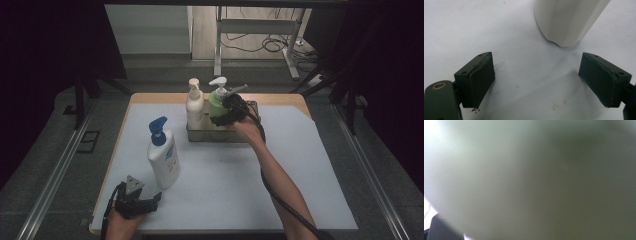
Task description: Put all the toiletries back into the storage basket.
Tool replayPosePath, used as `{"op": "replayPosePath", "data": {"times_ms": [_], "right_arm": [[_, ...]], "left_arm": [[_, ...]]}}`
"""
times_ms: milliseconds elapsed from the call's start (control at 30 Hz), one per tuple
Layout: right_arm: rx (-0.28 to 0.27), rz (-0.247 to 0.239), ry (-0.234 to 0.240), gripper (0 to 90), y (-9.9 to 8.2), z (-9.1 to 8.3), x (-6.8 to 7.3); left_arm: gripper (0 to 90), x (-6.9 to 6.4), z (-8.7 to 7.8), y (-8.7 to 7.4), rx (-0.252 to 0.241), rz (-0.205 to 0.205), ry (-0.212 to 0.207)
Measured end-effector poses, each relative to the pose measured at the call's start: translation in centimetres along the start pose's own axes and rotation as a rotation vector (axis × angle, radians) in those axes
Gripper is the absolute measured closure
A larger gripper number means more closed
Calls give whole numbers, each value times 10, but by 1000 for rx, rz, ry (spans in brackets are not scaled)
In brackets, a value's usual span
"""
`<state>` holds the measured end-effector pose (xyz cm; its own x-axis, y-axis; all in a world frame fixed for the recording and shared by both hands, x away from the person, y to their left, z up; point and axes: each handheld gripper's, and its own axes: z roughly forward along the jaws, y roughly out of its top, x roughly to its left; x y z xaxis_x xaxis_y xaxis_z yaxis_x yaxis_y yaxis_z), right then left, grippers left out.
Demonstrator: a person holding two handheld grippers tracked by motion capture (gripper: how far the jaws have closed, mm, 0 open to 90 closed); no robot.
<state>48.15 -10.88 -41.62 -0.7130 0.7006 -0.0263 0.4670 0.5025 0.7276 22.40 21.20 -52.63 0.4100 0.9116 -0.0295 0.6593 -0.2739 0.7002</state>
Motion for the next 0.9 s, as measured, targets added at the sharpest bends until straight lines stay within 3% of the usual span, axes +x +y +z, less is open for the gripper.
{"op": "replayPosePath", "data": {"times_ms": [433,900], "right_arm": [[23,16,16,118,-4,6,-2],[-27,20,24,110,-11,3,-4]], "left_arm": [[130,0,0,0,0,0,0],[130,0,0,0,-1,0,1]]}}
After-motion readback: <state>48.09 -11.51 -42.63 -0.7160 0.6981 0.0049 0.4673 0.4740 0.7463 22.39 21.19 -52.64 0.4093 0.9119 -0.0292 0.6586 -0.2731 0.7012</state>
